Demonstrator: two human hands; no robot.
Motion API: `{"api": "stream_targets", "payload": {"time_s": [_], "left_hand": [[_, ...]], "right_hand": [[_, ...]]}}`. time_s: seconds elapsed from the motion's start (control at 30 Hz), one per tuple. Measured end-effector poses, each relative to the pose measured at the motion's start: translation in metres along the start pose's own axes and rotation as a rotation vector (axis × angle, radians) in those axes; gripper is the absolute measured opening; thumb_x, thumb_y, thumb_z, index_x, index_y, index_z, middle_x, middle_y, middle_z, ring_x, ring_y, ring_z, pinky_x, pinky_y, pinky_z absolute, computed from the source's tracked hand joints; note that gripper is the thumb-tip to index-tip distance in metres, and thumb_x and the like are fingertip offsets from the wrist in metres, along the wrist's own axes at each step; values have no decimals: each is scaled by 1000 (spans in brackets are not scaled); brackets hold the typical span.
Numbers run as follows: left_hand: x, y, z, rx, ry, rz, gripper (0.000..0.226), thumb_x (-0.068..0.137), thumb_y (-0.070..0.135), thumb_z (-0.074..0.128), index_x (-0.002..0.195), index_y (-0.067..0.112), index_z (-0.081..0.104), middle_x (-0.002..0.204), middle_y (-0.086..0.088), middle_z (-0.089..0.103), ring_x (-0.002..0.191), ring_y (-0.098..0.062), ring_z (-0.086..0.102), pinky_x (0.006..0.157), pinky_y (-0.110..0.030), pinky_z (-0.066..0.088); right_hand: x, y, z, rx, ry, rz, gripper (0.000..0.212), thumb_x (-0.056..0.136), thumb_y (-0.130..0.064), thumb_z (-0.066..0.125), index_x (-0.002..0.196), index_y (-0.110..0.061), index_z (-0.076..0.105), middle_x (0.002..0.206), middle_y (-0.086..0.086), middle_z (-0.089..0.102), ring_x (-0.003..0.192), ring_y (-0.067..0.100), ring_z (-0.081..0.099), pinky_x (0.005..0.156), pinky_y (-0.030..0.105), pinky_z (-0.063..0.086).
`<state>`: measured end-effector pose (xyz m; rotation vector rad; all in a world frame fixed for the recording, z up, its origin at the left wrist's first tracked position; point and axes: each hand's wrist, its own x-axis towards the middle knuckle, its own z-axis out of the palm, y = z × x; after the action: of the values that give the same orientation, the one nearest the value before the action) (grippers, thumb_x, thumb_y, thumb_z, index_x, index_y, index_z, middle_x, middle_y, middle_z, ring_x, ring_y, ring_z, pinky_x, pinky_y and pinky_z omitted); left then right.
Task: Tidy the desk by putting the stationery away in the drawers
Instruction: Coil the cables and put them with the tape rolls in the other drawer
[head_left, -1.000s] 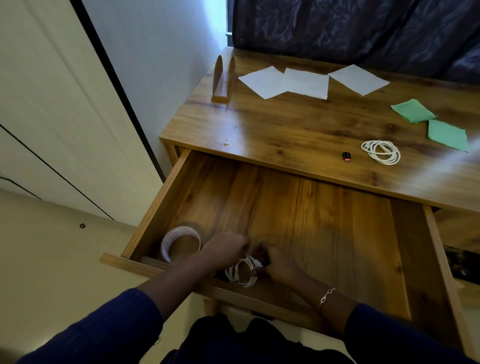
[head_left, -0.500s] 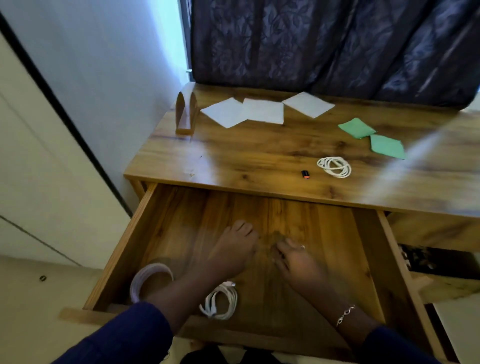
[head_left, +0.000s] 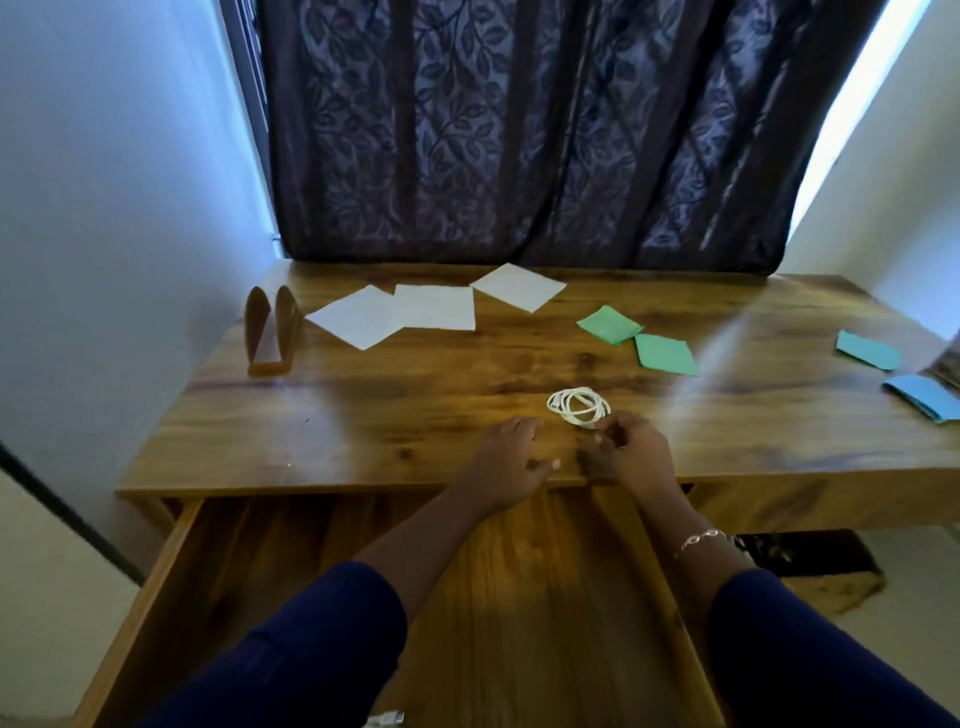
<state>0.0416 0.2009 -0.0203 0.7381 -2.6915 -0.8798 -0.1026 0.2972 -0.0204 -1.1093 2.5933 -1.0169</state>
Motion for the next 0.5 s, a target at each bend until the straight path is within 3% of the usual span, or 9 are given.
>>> {"api": "stream_targets", "payload": {"time_s": [0.1,0.17,0.23,0.4,0.5], "left_hand": [[27,12,-5,-156,-16,-116,54,94,27,51,141,6,33,144,-13,40,129,-27,40,105,-34,35],[45,14,-6,-146,-67,-141,54,94,19,49,144,7,30,147,-13,36,133,-28,37,106,-33,33],[60,13,-6,-134,-103,-128,56,91,9,48,144,6,29,148,-14,35,135,-29,34,106,-34,32],[86,11,-4,-117,-136,-202,45,92,3,43,136,0,38,140,-19,43,127,-32,42,101,-35,37],[93,10,3,-153,-165,-221,36,92,3,42,128,0,46,130,-20,52,119,-33,49,97,-37,41]], "right_hand": [[36,2,-7,110,8,232,15,84,-4,56,96,-7,66,95,11,65,94,30,60,75,30,43],[54,7,-7,231,-12,338,14,78,1,54,75,-10,62,79,12,62,81,29,58,68,34,43],[69,14,-5,287,-25,395,15,75,3,53,67,-9,58,69,10,56,73,26,53,63,36,42],[91,20,9,346,-55,458,19,78,1,57,62,-9,57,71,17,61,67,28,57,63,37,46],[93,15,12,343,-3,493,22,80,-3,60,61,-12,53,82,18,63,77,30,59,70,37,51]]}}
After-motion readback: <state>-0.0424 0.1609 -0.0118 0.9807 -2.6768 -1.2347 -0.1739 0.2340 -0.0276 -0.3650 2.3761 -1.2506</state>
